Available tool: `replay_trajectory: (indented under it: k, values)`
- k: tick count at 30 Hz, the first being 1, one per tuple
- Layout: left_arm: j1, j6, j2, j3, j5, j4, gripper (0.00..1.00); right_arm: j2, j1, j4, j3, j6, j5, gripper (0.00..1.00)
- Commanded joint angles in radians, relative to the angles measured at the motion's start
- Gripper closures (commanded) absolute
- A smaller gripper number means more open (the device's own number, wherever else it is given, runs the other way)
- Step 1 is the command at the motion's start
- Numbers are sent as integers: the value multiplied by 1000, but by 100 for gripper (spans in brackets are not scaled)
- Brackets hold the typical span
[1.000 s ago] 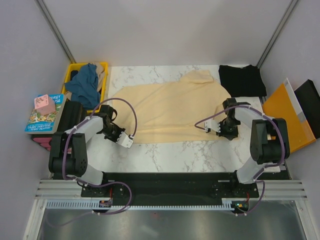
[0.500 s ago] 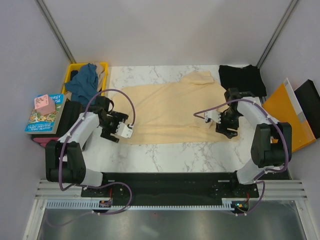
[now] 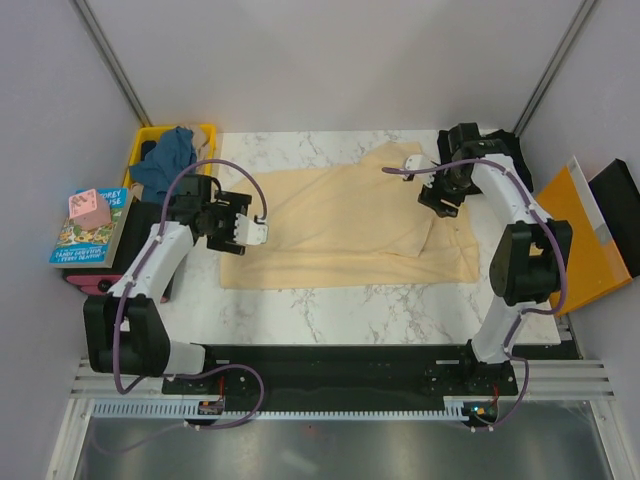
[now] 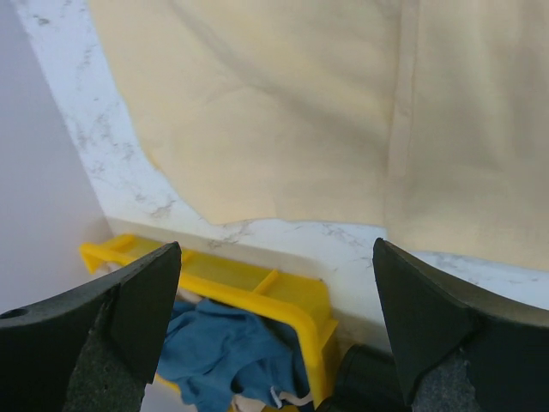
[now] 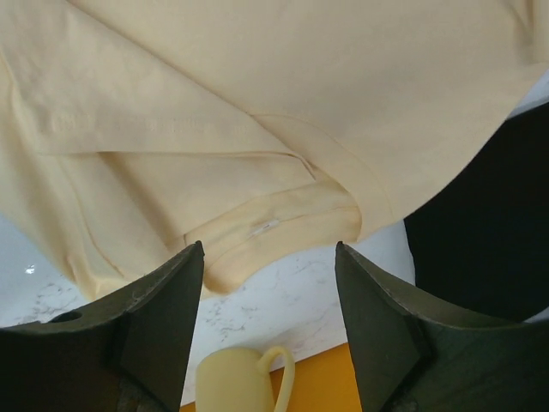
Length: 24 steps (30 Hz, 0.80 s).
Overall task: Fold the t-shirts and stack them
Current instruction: Fold the tshirt
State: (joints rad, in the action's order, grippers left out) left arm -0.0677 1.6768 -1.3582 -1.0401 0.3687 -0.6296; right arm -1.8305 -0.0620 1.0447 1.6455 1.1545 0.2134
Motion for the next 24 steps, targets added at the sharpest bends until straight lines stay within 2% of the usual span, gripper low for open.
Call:
replay_trajectory:
  k: [1, 5, 13, 24]
  values:
    - [3, 41, -84, 25, 1, 62, 0, -53, -18, -17, 10, 23, 27, 30]
    - [2, 35, -134, 29, -2, 125, 0, -38, -56, -31, -64, 97, -8, 30]
    - [-3, 64, -202, 51, -36, 182, 0, 97, -157, 11, -245, 244, -40, 29]
    - [-9, 70, -223, 43, -36, 188, 0, 120, -237, 31, -300, 243, -19, 30]
